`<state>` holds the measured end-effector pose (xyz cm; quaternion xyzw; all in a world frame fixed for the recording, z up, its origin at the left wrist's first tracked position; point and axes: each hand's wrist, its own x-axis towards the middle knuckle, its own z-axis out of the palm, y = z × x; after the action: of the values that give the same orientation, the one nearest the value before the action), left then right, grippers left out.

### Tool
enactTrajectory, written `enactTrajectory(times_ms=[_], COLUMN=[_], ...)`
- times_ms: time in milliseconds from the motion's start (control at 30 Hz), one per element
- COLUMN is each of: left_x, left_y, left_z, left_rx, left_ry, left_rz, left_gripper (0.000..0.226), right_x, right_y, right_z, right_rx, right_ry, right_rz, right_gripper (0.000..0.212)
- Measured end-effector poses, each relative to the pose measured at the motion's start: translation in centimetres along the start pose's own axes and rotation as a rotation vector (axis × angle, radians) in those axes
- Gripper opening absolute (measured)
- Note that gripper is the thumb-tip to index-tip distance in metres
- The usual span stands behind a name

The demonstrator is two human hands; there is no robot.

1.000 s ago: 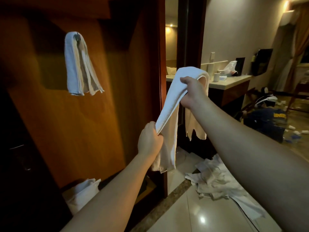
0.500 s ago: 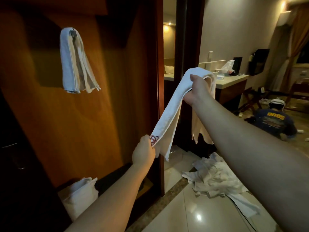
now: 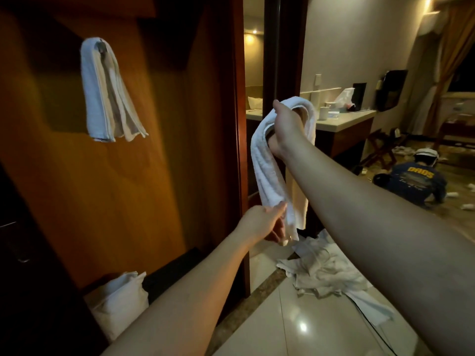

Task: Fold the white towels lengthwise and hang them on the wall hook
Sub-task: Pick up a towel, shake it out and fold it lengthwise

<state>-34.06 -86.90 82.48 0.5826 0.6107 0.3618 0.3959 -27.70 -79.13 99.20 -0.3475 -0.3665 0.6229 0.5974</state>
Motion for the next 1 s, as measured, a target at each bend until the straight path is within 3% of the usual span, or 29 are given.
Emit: enactTrajectory(times_ms=[167, 333, 500, 600, 667, 733, 867, 1000], left_x=[-0.7, 0.1, 1.1, 1.4, 1.7, 1.8, 2.2, 3.1], left_y=[3.5, 6.0, 7.3, 7.6, 7.6, 7.6, 8.5, 9.2], left_z=[-0.1, -1.0, -3.1, -3.8, -4.6, -5.7, -8.1, -10.8], left_rx=[-0.841, -1.188, -1.464, -1.585, -1.677, -1.719, -1.661, -1.474], left_ry=[-0.153, -0.071, 0.067, 0.114, 0.251, 0.398, 0.527, 0.634], left_rz=[0.023, 0.104, 0.139, 0.203, 0.159, 0.090, 0.064, 0.058], left_gripper=[0.109, 0.124, 0.123, 0.100, 0.066, 0.047, 0.038, 0.031], right_x=[-0.6, -1.4, -2.0, -1.5, -0.9, -0.1, 1.4, 2.3], right_y=[0.1, 0.4, 0.7, 0.8, 1.0, 1.4, 2.3, 3.3], right_z=[0.9, 2.1, 2.8, 2.2, 1.3, 0.0, -2.5, -4.0], right_rx=[-0.098, -0.104, -0.080, -0.093, -0.149, -0.220, -0.238, -0.088], right_ry=[-0.054, -0.029, -0.034, 0.005, 0.072, 0.132, 0.255, 0.342], right_rz=[-0.056, -0.098, -0.116, -0.154, -0.202, -0.252, -0.258, -0.173], right_gripper=[0.021, 0.023, 0.027, 0.028, 0.030, 0.034, 0.027, 0.020])
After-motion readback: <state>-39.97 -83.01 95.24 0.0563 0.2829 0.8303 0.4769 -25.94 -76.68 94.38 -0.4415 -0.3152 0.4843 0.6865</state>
